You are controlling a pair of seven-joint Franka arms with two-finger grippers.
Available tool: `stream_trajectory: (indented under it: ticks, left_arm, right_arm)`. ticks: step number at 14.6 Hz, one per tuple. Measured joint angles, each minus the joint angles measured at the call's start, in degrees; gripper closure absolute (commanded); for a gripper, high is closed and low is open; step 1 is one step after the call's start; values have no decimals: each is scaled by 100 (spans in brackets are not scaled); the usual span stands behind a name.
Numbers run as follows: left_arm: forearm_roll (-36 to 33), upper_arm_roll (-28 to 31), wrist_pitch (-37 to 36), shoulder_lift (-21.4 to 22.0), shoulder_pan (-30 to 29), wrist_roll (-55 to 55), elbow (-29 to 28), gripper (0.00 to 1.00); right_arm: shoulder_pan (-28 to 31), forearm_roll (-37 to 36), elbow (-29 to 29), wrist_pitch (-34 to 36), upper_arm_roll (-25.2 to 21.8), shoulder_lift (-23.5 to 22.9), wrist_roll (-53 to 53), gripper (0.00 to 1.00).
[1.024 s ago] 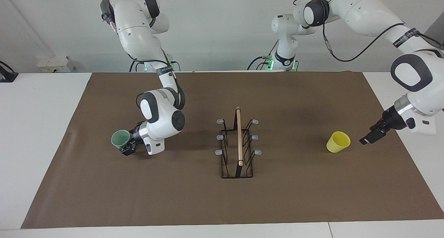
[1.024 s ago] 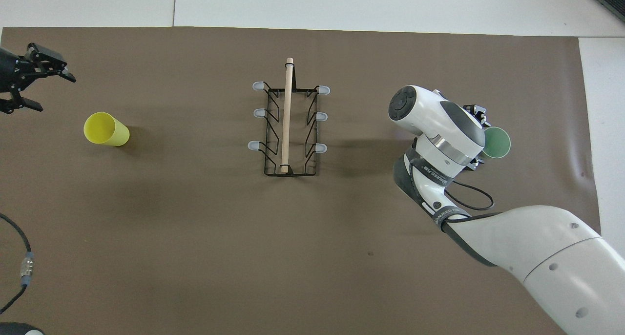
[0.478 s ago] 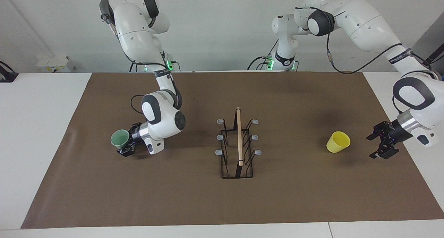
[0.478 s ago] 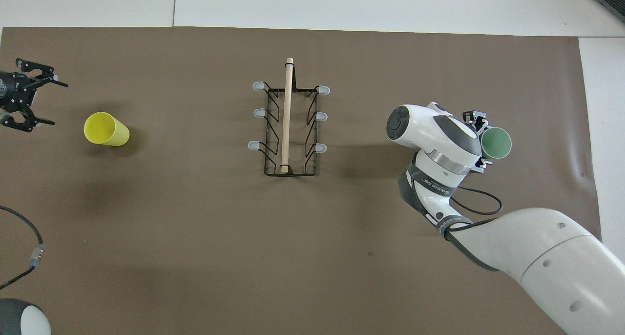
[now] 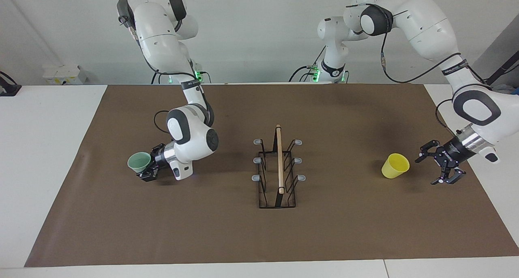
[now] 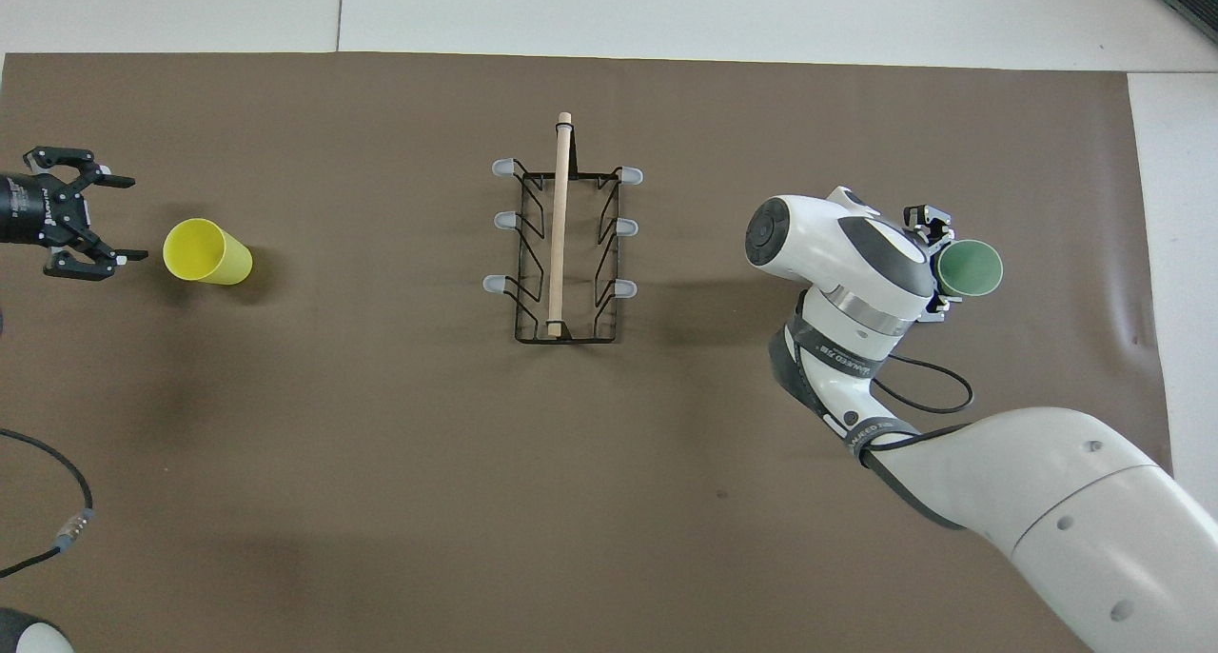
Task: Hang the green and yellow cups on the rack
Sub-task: 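Carry the green cup toward the rack while the left gripper grasps the yellow cup, then lift the yellow cup with the left gripper while the right gripper nears the rack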
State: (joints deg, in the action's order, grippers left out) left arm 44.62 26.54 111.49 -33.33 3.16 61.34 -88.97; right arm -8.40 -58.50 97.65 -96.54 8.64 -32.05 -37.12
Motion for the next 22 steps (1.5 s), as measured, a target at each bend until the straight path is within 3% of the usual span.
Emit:
stream_trajectory:
  ticks: [5,10,14,22]
  left_arm:
    - [61,0,271,249,220,285,-912,0]
    - [402,-14,672,517,446,282,-1546,0]
    - [1018,-21,907,572,574,272,-1661,0]
    - [1240,-34,1051,577,714,254,-1690,2]
  right_arm:
    - [-402,1414,-663,390,12,175,245,100]
    - [-80,3141,-951,286,-1,847,286,100]
    - [138,4674,-964,-68,3,1489,216,100]
    - [290,7391,-813,-1251,3,1893,-362,100]
